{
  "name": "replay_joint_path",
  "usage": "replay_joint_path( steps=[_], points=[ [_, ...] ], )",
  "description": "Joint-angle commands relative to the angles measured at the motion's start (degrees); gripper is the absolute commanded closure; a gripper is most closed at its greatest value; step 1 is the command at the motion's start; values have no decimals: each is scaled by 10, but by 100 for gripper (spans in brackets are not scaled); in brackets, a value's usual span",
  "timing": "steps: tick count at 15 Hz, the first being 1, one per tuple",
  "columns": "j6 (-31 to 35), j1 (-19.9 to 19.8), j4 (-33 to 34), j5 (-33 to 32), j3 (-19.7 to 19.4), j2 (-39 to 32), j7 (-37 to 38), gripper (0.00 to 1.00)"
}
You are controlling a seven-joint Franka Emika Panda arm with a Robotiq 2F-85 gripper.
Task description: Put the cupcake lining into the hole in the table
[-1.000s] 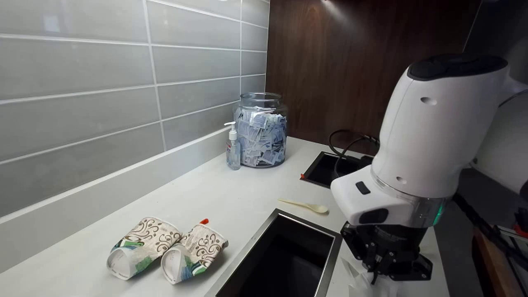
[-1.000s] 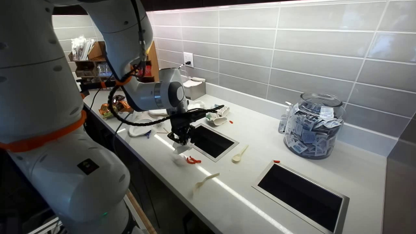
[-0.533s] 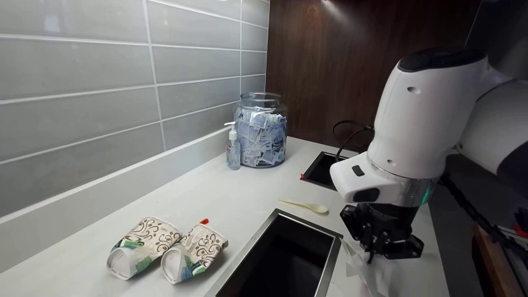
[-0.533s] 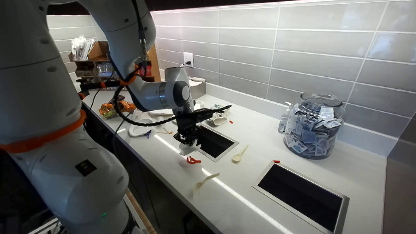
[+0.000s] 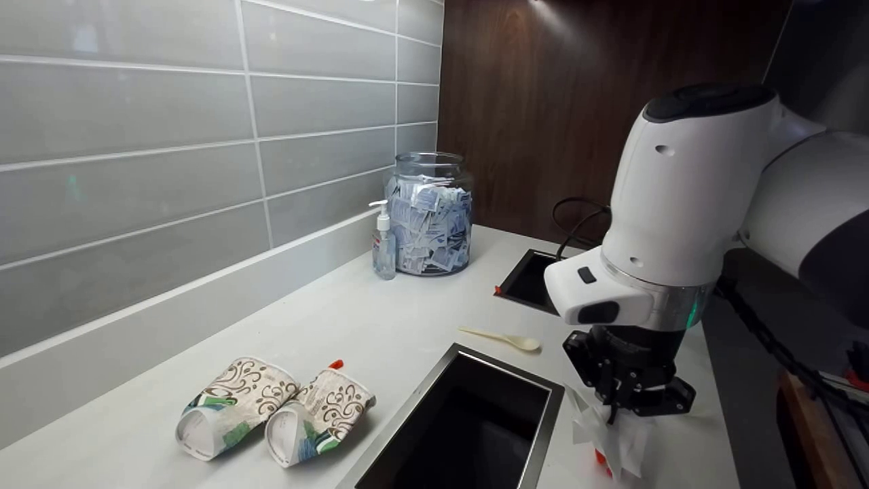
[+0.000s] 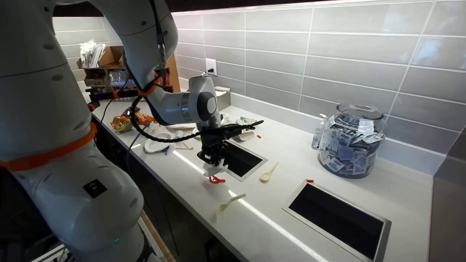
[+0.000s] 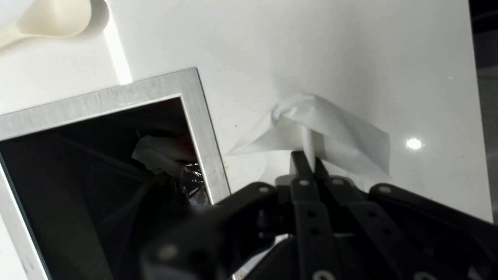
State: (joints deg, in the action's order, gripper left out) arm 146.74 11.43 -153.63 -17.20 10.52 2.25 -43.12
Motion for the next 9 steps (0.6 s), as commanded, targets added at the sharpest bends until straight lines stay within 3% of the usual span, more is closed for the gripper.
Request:
replay_joint_path(
  steps=[1, 2, 9],
  points=[
    [-9, -2, -11, -2, -2, 10, -9, 92],
    [-7, -2, -12, 0, -3, 9, -11, 72],
    [-1, -2, -22, 6, -3, 9, -14, 22]
  ],
)
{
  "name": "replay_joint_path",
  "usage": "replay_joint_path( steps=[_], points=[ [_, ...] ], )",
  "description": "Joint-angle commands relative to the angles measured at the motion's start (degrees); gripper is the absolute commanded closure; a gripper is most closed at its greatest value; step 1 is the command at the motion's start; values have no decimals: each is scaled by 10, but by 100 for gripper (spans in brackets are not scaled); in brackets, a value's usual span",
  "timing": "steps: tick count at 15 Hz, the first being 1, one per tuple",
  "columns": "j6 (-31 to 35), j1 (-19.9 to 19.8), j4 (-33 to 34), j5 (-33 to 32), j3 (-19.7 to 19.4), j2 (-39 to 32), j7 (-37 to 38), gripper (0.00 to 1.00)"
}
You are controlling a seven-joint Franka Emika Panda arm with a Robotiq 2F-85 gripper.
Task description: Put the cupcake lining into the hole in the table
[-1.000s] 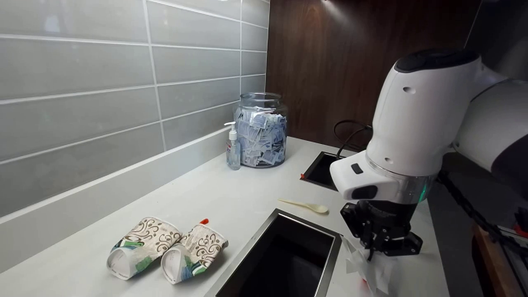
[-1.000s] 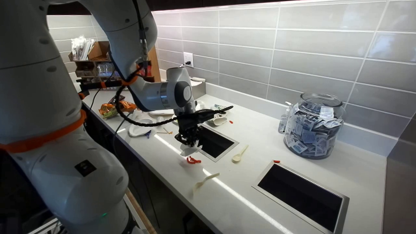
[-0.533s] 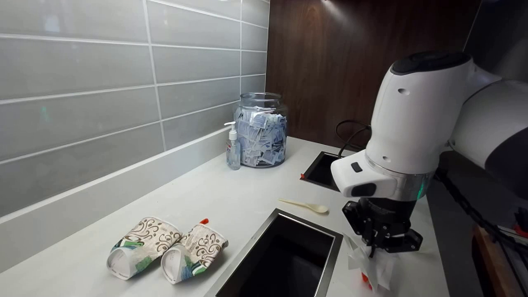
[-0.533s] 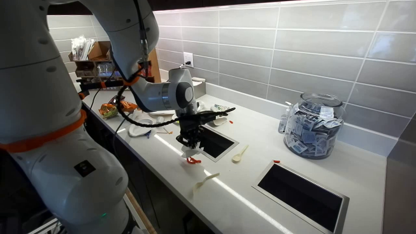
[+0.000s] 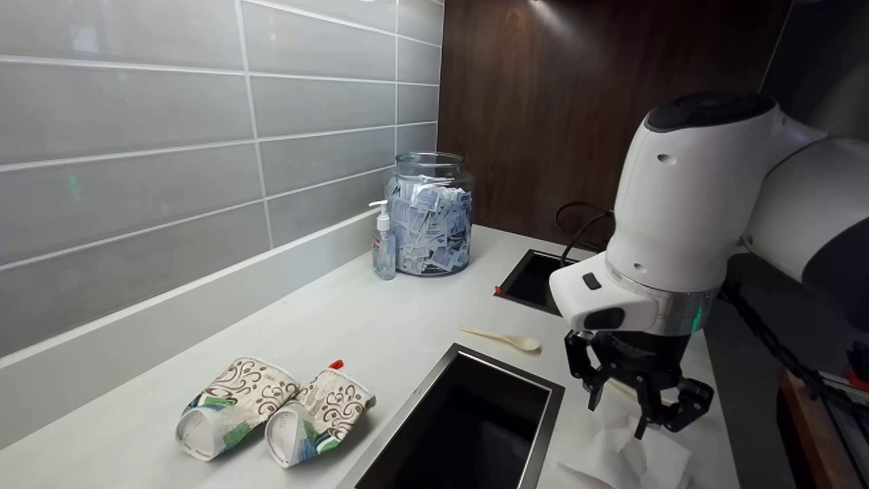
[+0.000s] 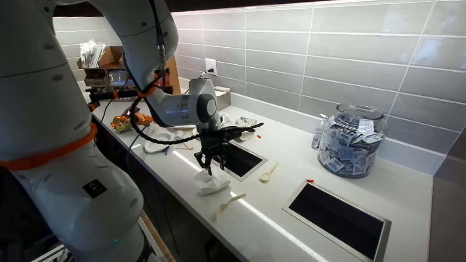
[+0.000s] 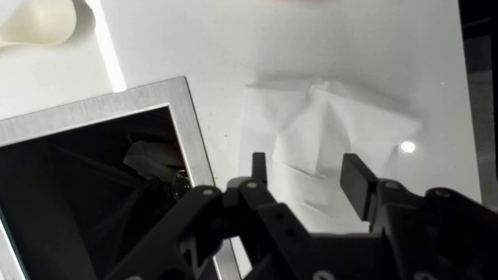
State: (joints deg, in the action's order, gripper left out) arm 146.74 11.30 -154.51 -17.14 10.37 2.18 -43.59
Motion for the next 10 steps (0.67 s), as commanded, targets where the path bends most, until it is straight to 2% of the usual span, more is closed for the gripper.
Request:
replay_joint_path(
  steps=[1, 3, 5, 10],
  points=[
    [-1, 0, -14, 5, -1, 10, -9, 15],
    [1, 0, -19, 5, -1, 13, -5, 1],
    [11, 0, -27, 4, 0, 17, 1, 0],
    [87, 3, -50, -8, 4, 4, 14, 0]
  ],
)
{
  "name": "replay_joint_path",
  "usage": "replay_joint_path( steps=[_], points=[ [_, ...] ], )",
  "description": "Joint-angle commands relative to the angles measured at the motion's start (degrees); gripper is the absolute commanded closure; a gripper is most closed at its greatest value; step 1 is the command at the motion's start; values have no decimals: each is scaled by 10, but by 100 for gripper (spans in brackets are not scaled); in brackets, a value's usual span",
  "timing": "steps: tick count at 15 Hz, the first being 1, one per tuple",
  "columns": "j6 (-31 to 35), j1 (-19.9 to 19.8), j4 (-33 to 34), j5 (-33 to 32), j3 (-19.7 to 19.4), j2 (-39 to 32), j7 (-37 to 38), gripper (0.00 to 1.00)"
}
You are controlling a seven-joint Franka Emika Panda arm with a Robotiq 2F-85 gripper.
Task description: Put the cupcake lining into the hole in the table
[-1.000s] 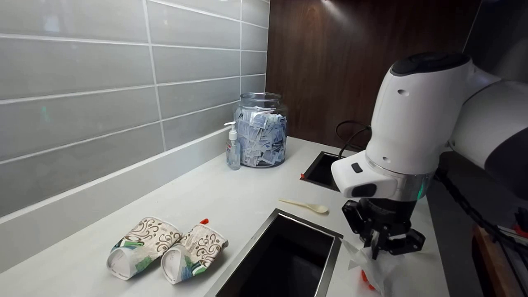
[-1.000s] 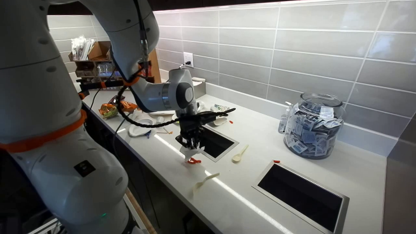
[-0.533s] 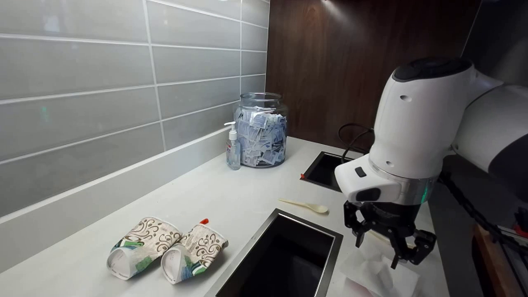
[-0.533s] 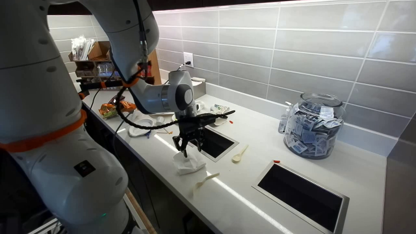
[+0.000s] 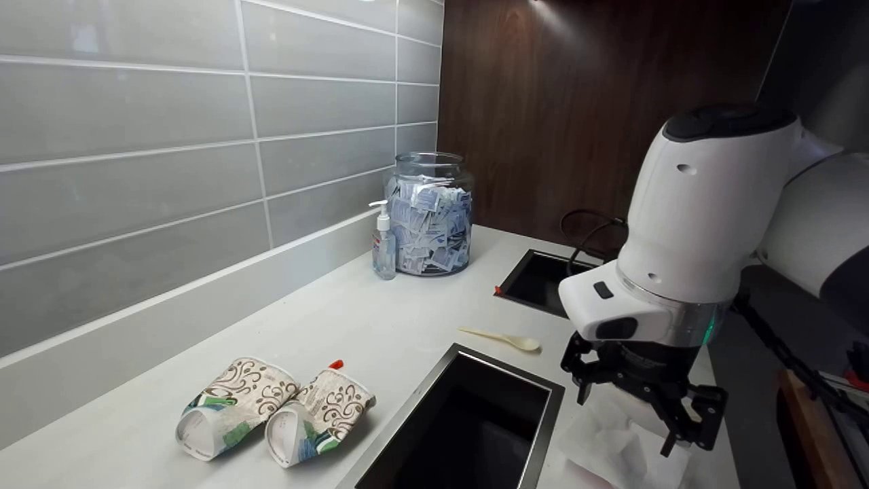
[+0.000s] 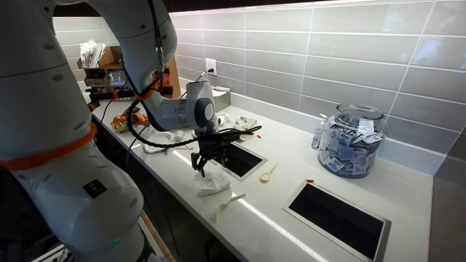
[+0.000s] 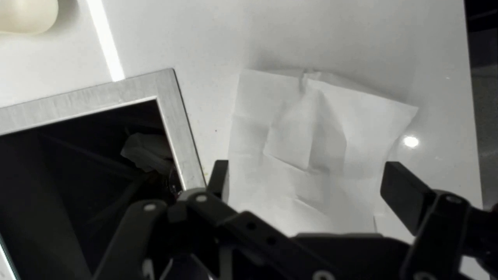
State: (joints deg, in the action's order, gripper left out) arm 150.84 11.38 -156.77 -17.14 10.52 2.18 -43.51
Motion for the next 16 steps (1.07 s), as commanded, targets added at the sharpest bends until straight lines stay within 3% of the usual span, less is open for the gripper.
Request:
replay_joint_path(
  steps=[1, 6, 16],
  points=[
    [53, 2, -6, -14, 4, -19, 19, 1],
    [80, 0, -7, -32, 4, -34, 36, 0],
    [68, -7, -1, -3, 0, -47, 13, 0]
  ],
)
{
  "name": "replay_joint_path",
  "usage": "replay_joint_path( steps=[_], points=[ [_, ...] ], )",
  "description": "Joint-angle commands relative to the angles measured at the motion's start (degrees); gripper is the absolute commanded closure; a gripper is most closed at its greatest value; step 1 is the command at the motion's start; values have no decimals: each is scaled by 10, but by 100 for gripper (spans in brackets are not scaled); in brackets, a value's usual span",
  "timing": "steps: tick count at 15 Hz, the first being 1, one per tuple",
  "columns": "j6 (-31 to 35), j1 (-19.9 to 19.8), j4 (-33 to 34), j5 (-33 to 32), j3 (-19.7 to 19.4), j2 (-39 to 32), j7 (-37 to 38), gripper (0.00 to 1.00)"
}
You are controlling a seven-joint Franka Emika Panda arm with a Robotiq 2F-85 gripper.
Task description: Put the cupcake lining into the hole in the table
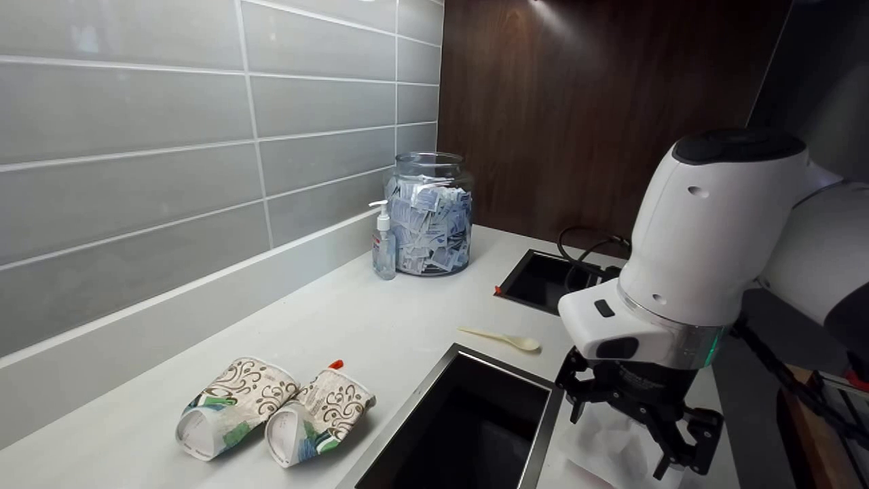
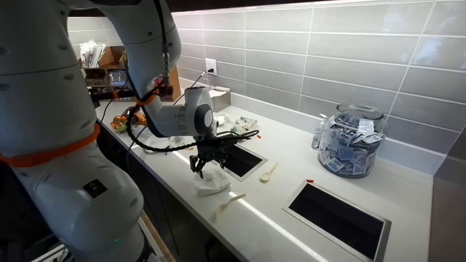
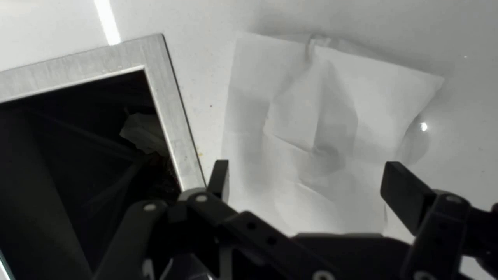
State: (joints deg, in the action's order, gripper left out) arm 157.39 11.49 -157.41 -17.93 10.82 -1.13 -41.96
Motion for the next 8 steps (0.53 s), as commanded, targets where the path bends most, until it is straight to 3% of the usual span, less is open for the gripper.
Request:
replay_joint_path(
  steps=[1, 8],
  points=[
    [8, -12, 6, 5, -6, -19, -6, 0],
    [40, -28, 9, 0, -11, -45, -7, 0]
  ],
)
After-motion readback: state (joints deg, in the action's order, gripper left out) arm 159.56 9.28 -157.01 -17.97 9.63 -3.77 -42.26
